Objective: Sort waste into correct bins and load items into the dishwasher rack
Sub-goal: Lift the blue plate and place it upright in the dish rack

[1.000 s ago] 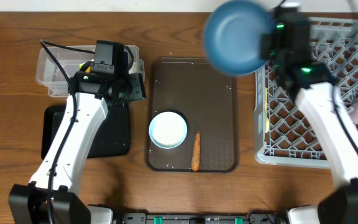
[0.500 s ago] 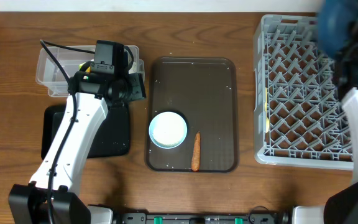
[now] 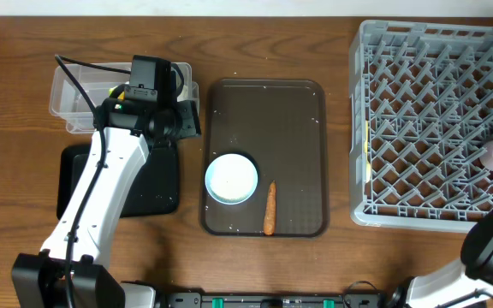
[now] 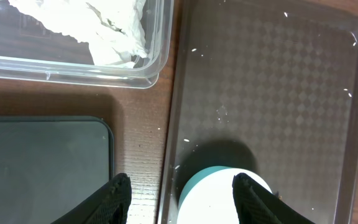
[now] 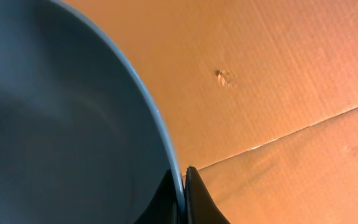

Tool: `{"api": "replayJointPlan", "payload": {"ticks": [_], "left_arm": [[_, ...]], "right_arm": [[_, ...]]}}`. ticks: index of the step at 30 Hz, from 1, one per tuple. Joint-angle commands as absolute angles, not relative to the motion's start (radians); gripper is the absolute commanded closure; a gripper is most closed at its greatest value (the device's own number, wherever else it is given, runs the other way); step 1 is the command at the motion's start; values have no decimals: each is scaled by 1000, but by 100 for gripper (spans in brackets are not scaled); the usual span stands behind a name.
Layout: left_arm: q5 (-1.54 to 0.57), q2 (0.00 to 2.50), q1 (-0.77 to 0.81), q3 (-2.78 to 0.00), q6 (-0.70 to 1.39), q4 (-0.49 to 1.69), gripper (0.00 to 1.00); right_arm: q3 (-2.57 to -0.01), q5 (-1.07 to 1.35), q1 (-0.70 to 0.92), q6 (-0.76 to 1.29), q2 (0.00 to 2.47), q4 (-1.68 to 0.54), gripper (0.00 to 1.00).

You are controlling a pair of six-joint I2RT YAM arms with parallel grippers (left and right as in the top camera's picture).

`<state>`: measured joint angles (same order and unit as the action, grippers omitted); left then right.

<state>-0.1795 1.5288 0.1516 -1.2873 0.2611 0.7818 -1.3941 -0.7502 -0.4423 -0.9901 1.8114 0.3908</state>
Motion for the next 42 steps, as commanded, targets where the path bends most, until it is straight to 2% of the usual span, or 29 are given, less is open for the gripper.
{"api": "replayJointPlan", "payload": {"ticks": [1, 9, 17, 18, 20, 22, 26, 32, 34, 38, 42], "left_arm": [[-171, 1528, 152, -1293, 256, 785, 45], [-171, 1528, 152, -1293, 263, 785, 45], [-171, 1528, 152, -1293, 267, 783, 44], [-171, 1528, 152, -1293, 267, 783, 45], [-171, 1528, 152, -1293, 267, 783, 44], [-171, 1528, 152, -1293, 267, 784, 45], [-171, 1528, 152, -1293, 267, 785, 44], [-171, 1528, 152, -1293, 267, 785, 45], [-171, 1528, 152, -1293, 266, 785, 45], [-171, 1528, 152, -1293, 266, 785, 44], [-171, 1528, 152, -1293, 266, 785, 45]], "right_arm": [[-1407, -778, -467, -1118, 1864, 459, 99], [-1407, -778, -490, -1183, 1982, 554, 99], [-1407, -778, -467, -1037, 2012, 487, 99], [-1407, -778, -461, -1024, 2012, 477, 96], [-1407, -791, -442, -1000, 2012, 464, 79], [-1407, -826, -418, -973, 2012, 455, 66], [-1407, -889, -377, -942, 2012, 455, 51], [-1407, -973, -352, -901, 2007, 457, 14], [-1407, -1001, -352, -854, 1992, 455, 6], [-1407, -965, -337, -828, 1934, 408, 1], [-1407, -834, -316, -704, 1842, 244, 1]]}}
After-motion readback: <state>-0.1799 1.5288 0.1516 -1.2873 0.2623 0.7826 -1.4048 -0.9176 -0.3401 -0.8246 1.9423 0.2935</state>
